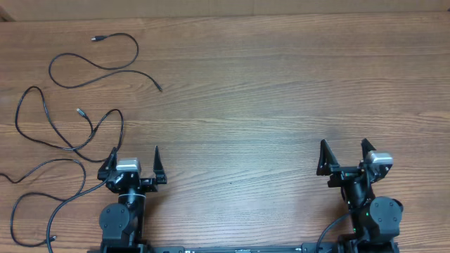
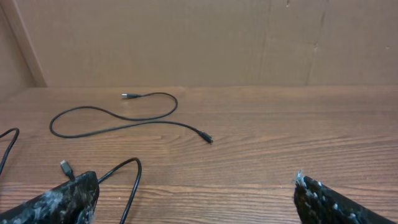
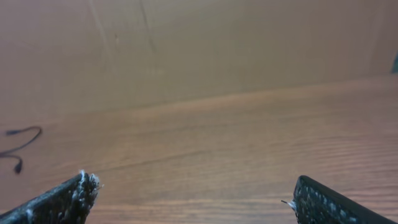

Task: Untangle cables

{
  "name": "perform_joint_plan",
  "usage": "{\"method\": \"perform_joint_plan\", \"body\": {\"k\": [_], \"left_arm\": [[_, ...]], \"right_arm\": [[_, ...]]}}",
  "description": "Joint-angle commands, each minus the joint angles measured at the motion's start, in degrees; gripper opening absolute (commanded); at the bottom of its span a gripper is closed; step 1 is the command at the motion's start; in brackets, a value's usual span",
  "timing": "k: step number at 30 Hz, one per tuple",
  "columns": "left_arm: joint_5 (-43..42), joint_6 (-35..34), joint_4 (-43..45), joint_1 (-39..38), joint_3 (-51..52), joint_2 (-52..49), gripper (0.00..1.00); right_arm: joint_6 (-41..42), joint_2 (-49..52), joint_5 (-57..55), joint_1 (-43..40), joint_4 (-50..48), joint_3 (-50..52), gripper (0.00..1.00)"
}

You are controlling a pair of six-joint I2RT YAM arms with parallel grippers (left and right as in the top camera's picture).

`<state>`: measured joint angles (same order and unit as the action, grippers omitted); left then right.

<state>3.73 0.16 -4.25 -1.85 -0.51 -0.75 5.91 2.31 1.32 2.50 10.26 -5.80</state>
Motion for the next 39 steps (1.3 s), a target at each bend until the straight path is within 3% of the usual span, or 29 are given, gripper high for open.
{"method": "perform_joint_plan", "body": {"k": [1,15,39], "left_arm": [[0.7,-0.3,0.2,0.3,0.2,0.5,0.99],[0.7,-0.3,0.2,0.3,0.2,0.5,1.0],[0.7,-0.3,0.2,0.3,0.2,0.5,1.0]], "right_arm": [[-0.4,-2.2,3.1,0.4,-3.2,3.7,1.0],[-7.3,-2.2,3.9,0.4,-5.9,5.3,1.0],[-6.0,-2.1,2.2,0.0,-5.4,5.3,1.0]]}}
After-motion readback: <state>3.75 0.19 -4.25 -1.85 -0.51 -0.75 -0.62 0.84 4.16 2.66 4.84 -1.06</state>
